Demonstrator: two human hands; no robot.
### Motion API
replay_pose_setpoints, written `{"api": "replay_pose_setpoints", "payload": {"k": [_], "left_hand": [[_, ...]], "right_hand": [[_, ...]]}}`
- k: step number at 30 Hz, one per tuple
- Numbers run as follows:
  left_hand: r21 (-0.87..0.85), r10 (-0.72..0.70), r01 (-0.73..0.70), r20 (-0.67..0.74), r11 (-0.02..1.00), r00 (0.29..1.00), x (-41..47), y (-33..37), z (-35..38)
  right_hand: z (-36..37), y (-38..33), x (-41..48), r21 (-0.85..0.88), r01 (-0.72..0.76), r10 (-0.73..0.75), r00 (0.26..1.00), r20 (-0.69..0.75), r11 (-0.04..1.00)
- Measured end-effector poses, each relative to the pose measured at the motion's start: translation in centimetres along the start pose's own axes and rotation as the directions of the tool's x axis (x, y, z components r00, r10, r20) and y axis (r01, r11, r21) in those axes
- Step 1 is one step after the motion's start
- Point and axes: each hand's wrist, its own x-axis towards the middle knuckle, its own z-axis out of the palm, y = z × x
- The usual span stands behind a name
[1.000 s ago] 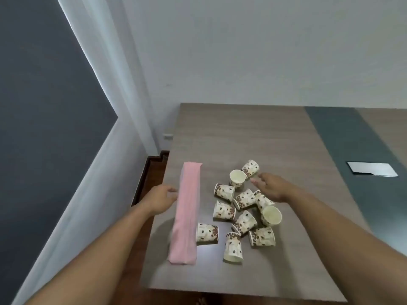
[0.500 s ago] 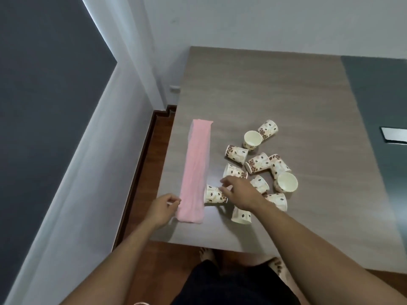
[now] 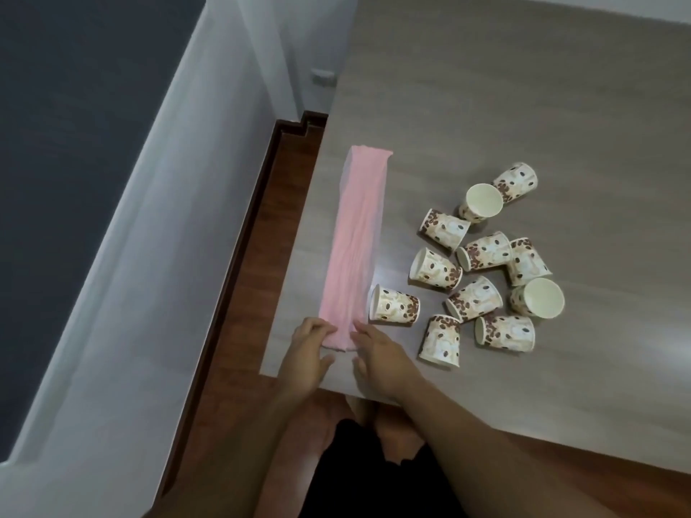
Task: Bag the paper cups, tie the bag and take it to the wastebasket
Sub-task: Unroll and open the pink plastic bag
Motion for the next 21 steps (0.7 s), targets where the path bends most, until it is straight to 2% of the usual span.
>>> {"api": "replay_pose_setpoints", "payload": {"k": [3,6,8,10,16,19,21], "left_hand": [[-0.019,-0.027,0.025,-0.097,1.000,0.995,0.7,0.6,0.5],[-0.191,-0.173,0.139,-0.171,0.972,0.970,1.4,1.2,0.1],[-0.334,-0.321,0.262,-0.136,0.906,0.937,1.6,1.8,-1.0],[-0.430,-0.379,0.309,-0.084,0.848,0.921,1.7,2.3,-2.4],[-0.671,-0.333,0.285,0.061,0.684,0.941,0.3,6.3,-6.3],[-0.753,-0.313,0.212,0.008,0.623,0.950,-0.8,8.4,-7.4],[-0.783,-0.352,0.182,-0.049,0.594,0.935,-1.2,9.3,-8.1]], "right_hand": [[1.3,0.5,0.1,0.008,0.018,-0.017,0.999,-0.050,1.000],[1.2,0.3,0.0,0.036,0.004,-0.003,1.000,-0.019,0.999],[0.6,-0.2,-0.2,0.087,-0.024,0.023,1.000,0.007,0.996],[-0.3,-0.8,-0.4,0.165,-0.041,0.043,0.999,-0.005,0.985],[-4.4,-4.7,-2.1,0.469,0.043,0.026,0.990,-0.140,0.882],[-6.3,-6.0,-3.3,0.542,0.096,0.028,0.976,-0.215,0.835],[-7.5,-6.3,-3.8,0.530,0.081,0.049,0.972,-0.228,0.844]]}}
